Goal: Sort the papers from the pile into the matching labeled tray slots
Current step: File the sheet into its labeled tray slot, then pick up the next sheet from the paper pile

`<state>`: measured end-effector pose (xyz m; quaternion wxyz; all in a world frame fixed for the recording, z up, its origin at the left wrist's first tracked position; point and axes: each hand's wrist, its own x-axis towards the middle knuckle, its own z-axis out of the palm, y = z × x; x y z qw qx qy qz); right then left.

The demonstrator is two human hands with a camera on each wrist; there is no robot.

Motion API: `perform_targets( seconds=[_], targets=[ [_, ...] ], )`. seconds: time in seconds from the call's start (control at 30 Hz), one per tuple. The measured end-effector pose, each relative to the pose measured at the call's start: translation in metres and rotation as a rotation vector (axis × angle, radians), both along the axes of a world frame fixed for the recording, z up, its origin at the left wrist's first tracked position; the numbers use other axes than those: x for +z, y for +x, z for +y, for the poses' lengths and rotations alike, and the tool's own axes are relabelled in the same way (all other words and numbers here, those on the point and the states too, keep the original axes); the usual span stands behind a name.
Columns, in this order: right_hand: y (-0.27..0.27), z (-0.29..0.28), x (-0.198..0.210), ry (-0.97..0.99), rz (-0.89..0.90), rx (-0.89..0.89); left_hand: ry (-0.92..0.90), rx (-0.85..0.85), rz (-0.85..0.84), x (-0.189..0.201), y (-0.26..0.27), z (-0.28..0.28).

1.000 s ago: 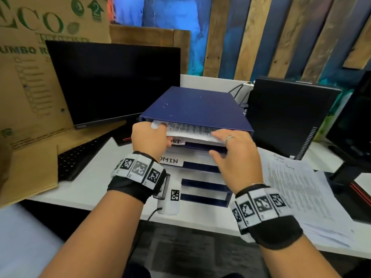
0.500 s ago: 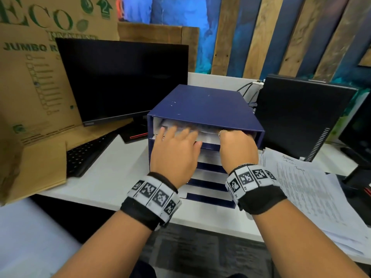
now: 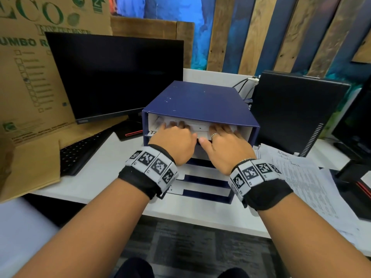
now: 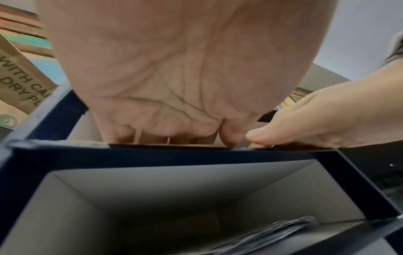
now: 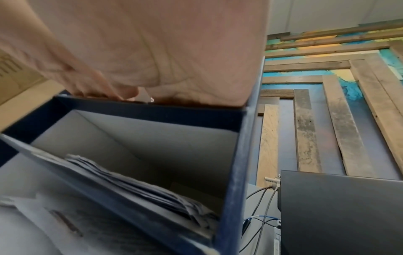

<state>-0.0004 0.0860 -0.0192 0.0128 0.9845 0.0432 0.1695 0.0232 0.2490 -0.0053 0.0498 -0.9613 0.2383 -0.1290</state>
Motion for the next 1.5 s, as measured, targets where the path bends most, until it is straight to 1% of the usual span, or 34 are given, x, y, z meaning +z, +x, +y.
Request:
perform_targets(
  seconds=[0.03, 0.07, 0.13, 0.2, 0.3, 0.37, 0.43, 0.5, 0.57, 0.63, 0.7, 0.77, 0.8, 0.87, 0.9, 1.0, 1.07, 1.13, 1.2, 1.27, 1.4, 1.5],
  targets=[
    [-0.001, 0.000, 0.000, 0.007, -0.013, 0.007, -0.033, 0.008, 0.023, 0.001, 0.004, 0.001],
    [-0.004, 0.000, -0.001, 0.011, -0.031, 0.017, -0.109, 0.016, 0.017, 0.003, 0.007, 0.004],
    [-0.010, 0.000, -0.001, 0.006, -0.052, 0.029, -0.249, 0.045, -0.083, 0.003, 0.011, 0.006],
    [-0.016, 0.001, -0.001, 0.010, -0.059, 0.031, -0.286, 0.054, -0.175, 0.002, 0.007, 0.003],
    [-0.021, 0.004, 0.002, 0.016, -0.076, 0.036, -0.312, 0.022, -0.120, -0.004, -0.002, -0.007],
    [-0.020, 0.007, 0.002, 0.013, -0.033, 0.035, -0.310, 0.028, -0.054, -0.007, -0.003, -0.010],
    [-0.018, 0.007, 0.004, 0.004, 0.024, 0.039, -0.333, 0.030, -0.023, -0.005, -0.001, -0.010],
    [-0.022, 0.006, 0.008, 0.057, 0.037, 0.072, -0.385, 0.031, -0.020, -0.001, -0.004, -0.009],
    [-0.035, 0.002, 0.009, 0.150, -0.026, 0.120, -0.439, 0.023, -0.077, 0.000, -0.013, -0.011],
    [-0.048, -0.006, 0.004, 0.251, -0.120, 0.138, -0.504, -0.025, -0.163, 0.001, -0.029, -0.022],
    [-0.058, -0.017, -0.006, 0.340, -0.211, 0.131, -0.543, -0.102, -0.188, 0.000, -0.044, -0.041],
    [-0.068, -0.033, -0.018, 0.389, -0.349, 0.139, -0.565, -0.177, -0.190, -0.006, -0.058, -0.064],
    [-0.072, -0.044, -0.024, 0.404, -0.411, 0.110, -0.573, -0.217, -0.202, -0.011, -0.064, -0.076],
    [-0.079, -0.070, -0.035, 0.449, -0.440, -0.032, -0.587, -0.286, -0.240, -0.026, -0.071, -0.100],
    [-0.080, -0.086, -0.041, 0.469, -0.395, -0.118, -0.586, -0.313, -0.207, -0.035, -0.073, -0.113],
    [-0.074, -0.137, -0.070, 0.426, -0.087, -0.350, -0.626, -0.359, 0.082, -0.060, -0.075, -0.151],
    [-0.075, -0.167, -0.090, 0.361, 0.086, -0.433, -0.612, -0.365, 0.258, -0.079, -0.069, -0.175],
    [-0.080, -0.188, -0.104, 0.318, 0.190, -0.494, -0.530, -0.366, 0.423, -0.096, -0.059, -0.199],
    [-0.086, -0.204, -0.112, 0.282, 0.271, -0.524, -0.480, -0.339, 0.545, -0.110, -0.049, -0.219],
    [-0.091, -0.213, -0.114, 0.259, 0.305, -0.548, -0.453, -0.291, 0.609, -0.116, -0.039, -0.232],
    [-0.096, -0.229, -0.111, 0.296, 0.222, -0.573, -0.411, -0.197, 0.668, -0.123, -0.023, -0.254],
    [-0.095, -0.236, -0.109, 0.349, 0.327, -0.542, -0.311, -0.148, 0.650, -0.127, -0.019, -0.267]
  ],
)
